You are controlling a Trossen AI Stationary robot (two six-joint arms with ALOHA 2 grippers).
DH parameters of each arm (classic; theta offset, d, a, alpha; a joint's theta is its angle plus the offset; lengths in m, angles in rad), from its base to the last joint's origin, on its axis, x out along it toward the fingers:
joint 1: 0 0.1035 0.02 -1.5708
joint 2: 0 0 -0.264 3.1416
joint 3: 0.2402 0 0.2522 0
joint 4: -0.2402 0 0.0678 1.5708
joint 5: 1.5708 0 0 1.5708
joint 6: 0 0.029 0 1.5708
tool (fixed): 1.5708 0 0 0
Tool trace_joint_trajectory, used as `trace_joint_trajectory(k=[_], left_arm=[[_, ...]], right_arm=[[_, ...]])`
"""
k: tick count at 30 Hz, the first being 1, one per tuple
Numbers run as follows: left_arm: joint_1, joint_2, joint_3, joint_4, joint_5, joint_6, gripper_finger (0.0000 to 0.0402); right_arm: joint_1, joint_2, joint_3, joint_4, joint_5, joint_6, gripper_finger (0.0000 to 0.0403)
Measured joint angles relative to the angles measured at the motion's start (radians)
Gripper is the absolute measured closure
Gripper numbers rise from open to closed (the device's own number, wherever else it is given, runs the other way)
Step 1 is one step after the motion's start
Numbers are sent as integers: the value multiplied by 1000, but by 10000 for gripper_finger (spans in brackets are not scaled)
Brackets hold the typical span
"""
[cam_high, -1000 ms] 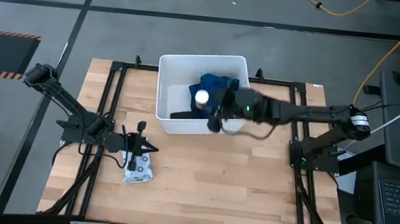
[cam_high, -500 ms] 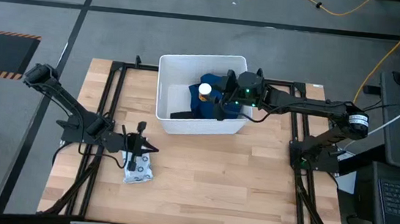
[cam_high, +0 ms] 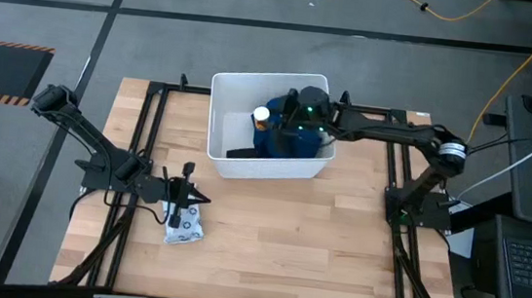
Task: Pick & place medical supplies in basket/bin
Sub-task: Put the orange pill bottle into the white bin
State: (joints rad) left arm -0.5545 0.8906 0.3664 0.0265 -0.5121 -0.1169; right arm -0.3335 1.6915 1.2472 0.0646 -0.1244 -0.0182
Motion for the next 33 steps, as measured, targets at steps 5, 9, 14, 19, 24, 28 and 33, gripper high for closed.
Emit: trace_joint_trajectory(k=[5, 9, 14, 19, 24, 28, 33], left_arm=[[0, 0, 0, 0, 1, 0, 398], [0, 0, 0, 0, -2, 0, 398], [0, 0, 0, 0, -2, 0, 398], [0, 0, 0, 0, -2, 0, 398], [0, 0, 0, 0, -2, 0, 398], [0, 0, 0, 0, -2, 0, 398], [0, 0, 0, 0, -2, 0, 398]], right_arm=[[-14, 89, 98, -92, -55, 10, 208], [-19, 161, 216, -207, -99, -16, 208], [-18, 238, 324, -268, -118, -39, 208], [-20, 290, 342, -291, -133, -38, 208], [-20, 314, 343, -304, -150, -39, 208], [-20, 315, 343, -300, -151, -40, 208], [-19, 321, 344, -297, -187, -44, 208]])
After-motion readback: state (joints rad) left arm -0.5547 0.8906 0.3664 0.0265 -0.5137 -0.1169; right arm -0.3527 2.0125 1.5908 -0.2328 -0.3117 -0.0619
